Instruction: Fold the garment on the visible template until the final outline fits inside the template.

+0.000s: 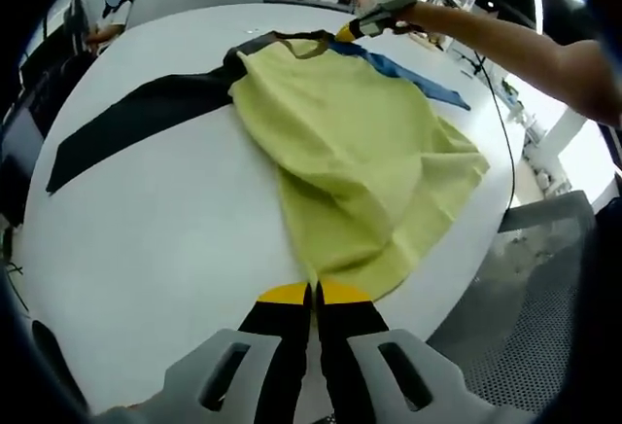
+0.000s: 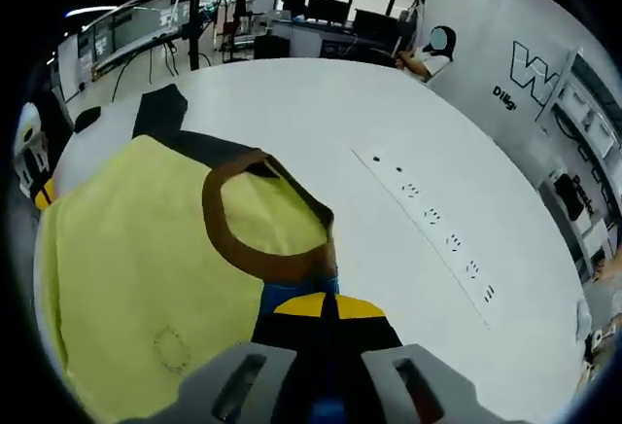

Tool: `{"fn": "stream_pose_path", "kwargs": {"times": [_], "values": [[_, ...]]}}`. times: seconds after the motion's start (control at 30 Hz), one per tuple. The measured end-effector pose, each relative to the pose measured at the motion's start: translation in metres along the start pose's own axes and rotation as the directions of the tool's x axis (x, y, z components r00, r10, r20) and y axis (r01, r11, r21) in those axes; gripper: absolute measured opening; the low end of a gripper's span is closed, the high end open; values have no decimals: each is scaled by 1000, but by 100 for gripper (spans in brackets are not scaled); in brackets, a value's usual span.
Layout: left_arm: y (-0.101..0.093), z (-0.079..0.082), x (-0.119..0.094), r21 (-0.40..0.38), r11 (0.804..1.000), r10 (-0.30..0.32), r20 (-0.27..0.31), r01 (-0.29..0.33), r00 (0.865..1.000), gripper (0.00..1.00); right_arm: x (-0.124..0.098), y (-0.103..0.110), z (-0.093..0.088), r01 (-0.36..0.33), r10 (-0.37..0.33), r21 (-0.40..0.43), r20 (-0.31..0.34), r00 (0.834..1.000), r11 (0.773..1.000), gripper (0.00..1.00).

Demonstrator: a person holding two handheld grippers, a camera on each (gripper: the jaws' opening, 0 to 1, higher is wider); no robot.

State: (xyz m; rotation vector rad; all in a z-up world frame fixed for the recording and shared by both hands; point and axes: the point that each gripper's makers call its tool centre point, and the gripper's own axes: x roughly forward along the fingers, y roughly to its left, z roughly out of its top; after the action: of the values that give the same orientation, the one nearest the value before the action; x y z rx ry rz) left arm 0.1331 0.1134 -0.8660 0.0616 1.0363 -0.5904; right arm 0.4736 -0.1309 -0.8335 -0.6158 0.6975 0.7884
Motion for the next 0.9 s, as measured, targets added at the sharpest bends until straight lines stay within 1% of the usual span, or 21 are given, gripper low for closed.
{"fn": "stream_pose_path", "kwargs": {"times": [0.07, 0.2, 0.33, 0.4, 0.73, 0.9], "values": [[0, 0, 0, 3, 1000, 2, -4, -2, 1000, 0, -2, -2, 1, 1, -1, 2, 1, 1000, 1000, 0], [0, 0, 0, 11, 1000, 1, -7, -1, 1000, 0, -3, -4, 3, 25, -25, -9, 3, 1000, 1000, 0], [-1, -1, 0, 18, 1000, -6, -17, 6, 1000, 0, -6, -22, 5, 95, -95, 16, 17, 995, 995, 0], [-1, -1, 0, 22, 1000, -3, -16, 4, 1000, 0, -6, -26, 5, 98, -98, 27, 23, 995, 995, 0], [-1, -2, -2, 37, 999, -15, -35, 17, 999, 0, 0, -51, 0, 160, -161, 43, 17, 987, 986, 0], [-3, -4, -4, 39, 999, -23, -44, 25, 999, 0, 6, -62, -7, 190, -190, 60, 2, 982, 980, 0]]}}
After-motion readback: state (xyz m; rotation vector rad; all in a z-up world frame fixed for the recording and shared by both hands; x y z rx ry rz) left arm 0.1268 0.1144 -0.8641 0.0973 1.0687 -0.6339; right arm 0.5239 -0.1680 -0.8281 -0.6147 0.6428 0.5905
